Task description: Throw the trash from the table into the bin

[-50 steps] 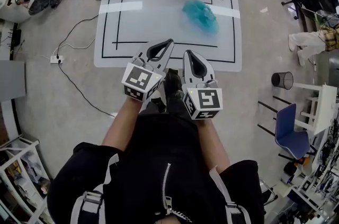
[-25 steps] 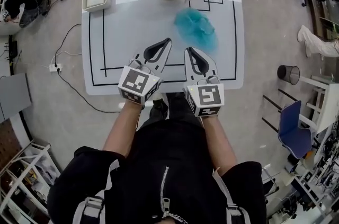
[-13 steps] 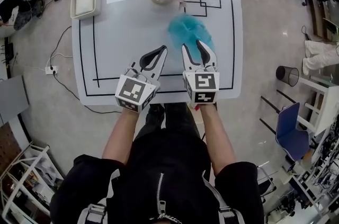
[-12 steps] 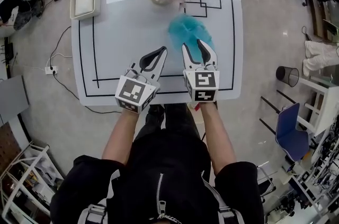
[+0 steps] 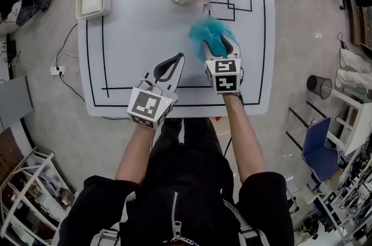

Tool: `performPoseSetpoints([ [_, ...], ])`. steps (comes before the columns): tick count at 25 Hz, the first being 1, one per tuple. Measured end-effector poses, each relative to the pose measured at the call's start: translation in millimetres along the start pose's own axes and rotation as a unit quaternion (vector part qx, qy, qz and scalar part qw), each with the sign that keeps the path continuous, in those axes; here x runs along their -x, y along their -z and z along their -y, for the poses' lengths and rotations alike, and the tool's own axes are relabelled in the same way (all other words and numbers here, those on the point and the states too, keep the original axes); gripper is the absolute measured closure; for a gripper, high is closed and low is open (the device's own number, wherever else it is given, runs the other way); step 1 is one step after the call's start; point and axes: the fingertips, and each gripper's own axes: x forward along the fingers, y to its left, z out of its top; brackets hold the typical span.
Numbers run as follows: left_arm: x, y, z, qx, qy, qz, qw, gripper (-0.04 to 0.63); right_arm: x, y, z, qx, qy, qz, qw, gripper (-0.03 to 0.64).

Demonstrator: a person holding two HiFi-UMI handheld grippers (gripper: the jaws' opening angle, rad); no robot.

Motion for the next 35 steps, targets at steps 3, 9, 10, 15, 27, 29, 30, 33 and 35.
performPoseSetpoints([
  [3,3,4,-6,0.005,-0.010,-0.001,0.9999,0.591,-12,11,4,0.005,0.010,-0.028,1.000,0.403],
  [9,7,15,-6,0.014,-0.008,-0.001,0.9999,0.591,-23,24,6,0.010,0.015,-0.054,0.998,0.407],
  [10,8,16,-6,0.014,-0.006,0.001,0.9999,0.589,-23,24,5,0.002,0.014,-0.056,0.998,0.410],
  [15,16,22,-6,0.014,-0.011,-0.003,0.9998,0.589,-22,27,-1,0.028,0.008,-0.071,0.997,0.589],
  [27,46,9,-4,0.004,-0.018,0.015,0.9997,0.589,15,-1,-13,0.056,0.022,-0.021,0.998,0.600],
  [29,51,7,0,0.001,-0.016,0.020,0.9997,0.589,27,-11,-16,0.056,0.025,-0.006,0.998,0.600],
  [30,54,6,2,0.000,-0.015,0.023,0.9996,0.589,33,-17,-18,0.056,0.027,0.001,0.998,0.600],
  [33,67,-2,8,-0.004,-0.015,0.033,0.9993,0.589,55,-33,-25,0.056,0.034,0.025,0.998,0.600],
  [35,79,-9,12,-0.011,-0.016,0.041,0.9990,0.589,71,-42,-33,0.055,0.037,0.040,0.997,0.600],
])
